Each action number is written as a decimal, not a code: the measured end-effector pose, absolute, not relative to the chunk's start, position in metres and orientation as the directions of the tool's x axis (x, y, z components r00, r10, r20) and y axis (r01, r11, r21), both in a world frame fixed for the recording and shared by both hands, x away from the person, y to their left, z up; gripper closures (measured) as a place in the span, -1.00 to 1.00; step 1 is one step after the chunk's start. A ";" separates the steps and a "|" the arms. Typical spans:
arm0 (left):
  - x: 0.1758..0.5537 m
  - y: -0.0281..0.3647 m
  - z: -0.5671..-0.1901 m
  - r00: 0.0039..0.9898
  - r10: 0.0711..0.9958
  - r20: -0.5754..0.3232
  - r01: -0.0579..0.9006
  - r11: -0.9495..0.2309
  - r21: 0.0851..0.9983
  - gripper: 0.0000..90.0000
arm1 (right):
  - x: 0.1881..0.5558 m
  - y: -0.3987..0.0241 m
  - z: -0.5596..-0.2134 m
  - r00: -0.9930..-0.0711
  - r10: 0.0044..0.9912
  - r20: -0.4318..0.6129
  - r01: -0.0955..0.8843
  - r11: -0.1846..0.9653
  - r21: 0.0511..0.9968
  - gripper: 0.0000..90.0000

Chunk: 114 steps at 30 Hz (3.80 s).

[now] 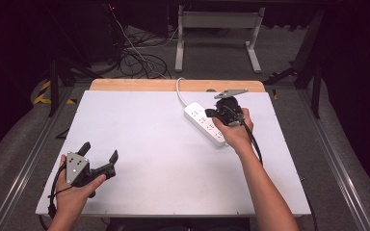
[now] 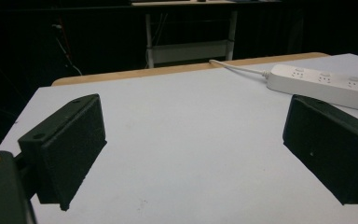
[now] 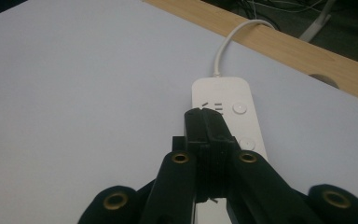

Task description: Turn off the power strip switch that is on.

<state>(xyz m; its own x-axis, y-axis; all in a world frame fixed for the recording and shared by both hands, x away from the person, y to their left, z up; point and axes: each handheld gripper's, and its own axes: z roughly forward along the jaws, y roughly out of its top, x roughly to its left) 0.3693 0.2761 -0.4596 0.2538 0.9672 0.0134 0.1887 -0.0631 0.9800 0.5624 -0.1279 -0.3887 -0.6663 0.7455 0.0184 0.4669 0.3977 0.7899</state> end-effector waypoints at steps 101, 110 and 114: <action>0.371 0.270 -0.462 0.277 0.961 0.016 0.198 -0.074 0.978 -0.86 | 0.648 -0.080 -0.451 -0.507 0.851 -0.136 0.571 0.450 0.687 1.00; 0.371 0.270 -0.461 0.276 0.961 0.013 0.198 -0.070 0.978 -0.86 | 0.645 -0.073 -0.453 -0.495 0.849 -0.184 0.562 0.475 0.677 1.00; 0.370 0.271 -0.461 0.272 0.962 0.014 0.200 -0.071 0.977 -0.86 | 0.645 -0.074 -0.452 -0.497 0.850 -0.174 0.563 0.469 0.681 1.00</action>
